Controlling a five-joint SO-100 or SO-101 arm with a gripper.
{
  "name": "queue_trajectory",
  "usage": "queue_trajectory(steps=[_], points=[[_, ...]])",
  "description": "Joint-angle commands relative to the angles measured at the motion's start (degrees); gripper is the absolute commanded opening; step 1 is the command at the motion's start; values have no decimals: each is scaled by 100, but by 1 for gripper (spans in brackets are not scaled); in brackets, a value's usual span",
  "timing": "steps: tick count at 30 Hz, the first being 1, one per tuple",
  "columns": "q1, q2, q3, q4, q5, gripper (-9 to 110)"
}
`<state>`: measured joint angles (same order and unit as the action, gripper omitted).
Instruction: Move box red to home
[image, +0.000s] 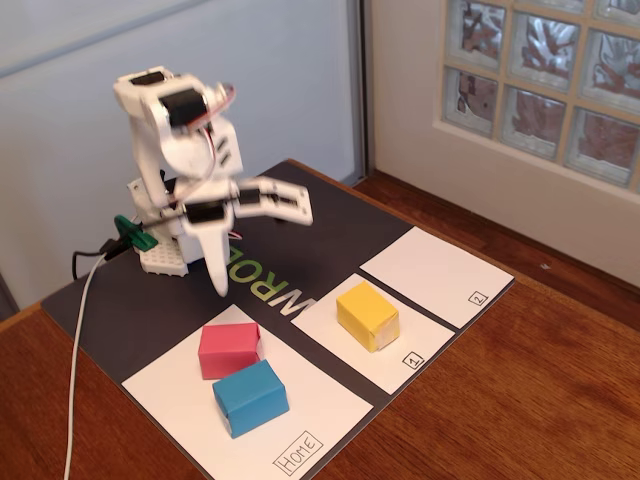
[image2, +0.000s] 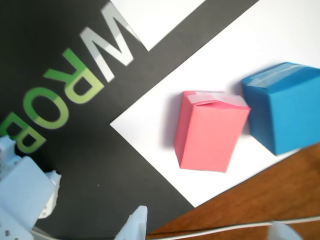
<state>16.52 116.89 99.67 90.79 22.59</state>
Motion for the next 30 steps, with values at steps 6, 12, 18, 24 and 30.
queue_trajectory(steps=[6,12,18,24,30], points=[[-642,413,-97,1204,3946,-1],[-1081,1441,1151,1301,5651,-1],[-1371,2751,2276,1441,6434,-1],[-1362,3551,3542,791,6820,-1],[-1354,3727,4605,62,6741,0]])
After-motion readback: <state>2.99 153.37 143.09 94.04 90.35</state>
